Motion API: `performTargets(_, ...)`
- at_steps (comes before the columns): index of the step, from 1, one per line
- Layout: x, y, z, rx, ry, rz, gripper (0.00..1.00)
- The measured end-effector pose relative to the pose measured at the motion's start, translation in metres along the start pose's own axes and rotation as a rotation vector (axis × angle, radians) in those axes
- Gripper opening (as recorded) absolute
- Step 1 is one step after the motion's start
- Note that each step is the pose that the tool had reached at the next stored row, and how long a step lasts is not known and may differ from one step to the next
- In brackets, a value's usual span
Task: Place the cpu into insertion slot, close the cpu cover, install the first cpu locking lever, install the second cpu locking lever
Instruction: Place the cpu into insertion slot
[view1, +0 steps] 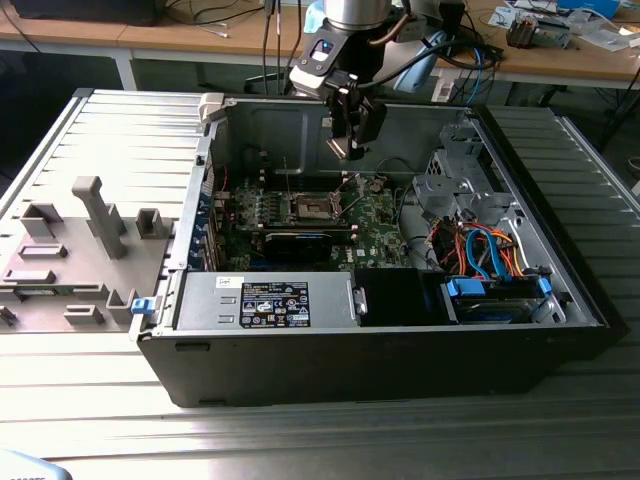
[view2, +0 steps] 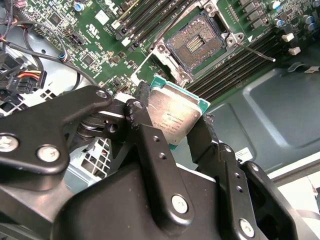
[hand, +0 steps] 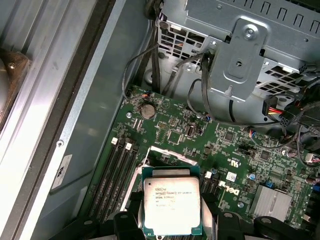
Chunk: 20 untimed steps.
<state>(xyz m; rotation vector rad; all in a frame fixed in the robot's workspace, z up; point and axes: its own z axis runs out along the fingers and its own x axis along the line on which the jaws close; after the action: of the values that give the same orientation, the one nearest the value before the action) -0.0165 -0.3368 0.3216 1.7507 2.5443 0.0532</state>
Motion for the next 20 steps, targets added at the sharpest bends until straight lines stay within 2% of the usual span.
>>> performTargets(20,0.0,0.0,0.0008,0.0004,-0.0011,0.018,0.55)
